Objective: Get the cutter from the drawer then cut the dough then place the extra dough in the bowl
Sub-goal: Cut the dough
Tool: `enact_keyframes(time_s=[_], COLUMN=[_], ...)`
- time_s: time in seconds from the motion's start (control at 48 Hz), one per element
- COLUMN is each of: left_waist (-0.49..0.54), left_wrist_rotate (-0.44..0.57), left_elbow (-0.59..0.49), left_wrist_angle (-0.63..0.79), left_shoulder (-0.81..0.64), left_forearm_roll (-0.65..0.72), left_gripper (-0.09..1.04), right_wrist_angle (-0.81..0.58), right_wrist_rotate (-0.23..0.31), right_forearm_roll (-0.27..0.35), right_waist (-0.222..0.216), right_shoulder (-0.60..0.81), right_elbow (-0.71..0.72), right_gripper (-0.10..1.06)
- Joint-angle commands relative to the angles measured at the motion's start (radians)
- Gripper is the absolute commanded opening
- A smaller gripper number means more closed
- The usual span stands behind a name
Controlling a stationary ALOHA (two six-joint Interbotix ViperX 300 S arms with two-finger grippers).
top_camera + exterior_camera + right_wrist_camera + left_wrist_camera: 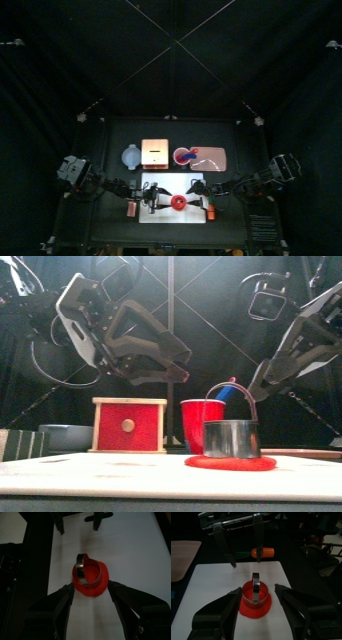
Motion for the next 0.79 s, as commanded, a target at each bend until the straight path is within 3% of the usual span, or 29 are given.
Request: enact_keyframes(time_s=[0.021,0.167,0.312,0.396,0.521,0.583,0.646,0.792], left_waist=[0.002,0.012,0.012,0.012,0.012,0.012,0.012,0.012], left_wrist_rotate=[0.006,0.049,0.107,0.110,0.110,0.110,0.114,0.110], left_elbow=[-0.031,-0.029,-0.037,-0.041,-0.038,-0.037,-0.034,-0.018], left_wrist_angle=[-0.006,-0.003,-0.015,-0.032,-0.101,-0.135,-0.152,-0.164], left_shoulder=[-0.008,-0.011,0.002,0.018,0.052,0.064,0.077,0.103], left_forearm_roll=[-0.015,0.021,0.094,0.098,0.094,0.094,0.095,0.094], left_gripper=[0.90,0.90,0.90,0.90,0.89,0.89,0.89,0.89], right_wrist_angle=[-0.015,-0.239,-0.511,-0.597,-0.658,-0.715,-0.761,-0.824], right_wrist_rotate=[-0.018,-0.044,-0.071,-0.112,-0.235,-0.298,-0.322,-0.322], right_forearm_roll=[-0.035,-0.152,-0.121,-0.074,0.057,0.135,0.195,0.296], right_waist=[-0.023,-0.021,-0.014,0.000,0.035,0.078,0.112,0.206], right_shoulder=[-0.063,-0.124,-0.106,-0.057,0.043,0.103,0.153,0.241], right_elbow=[-0.008,0.061,0.164,0.189,0.170,0.147,0.132,0.100], right_gripper=[0.88,0.88,0.88,0.88,0.88,0.88,0.88,0.88])
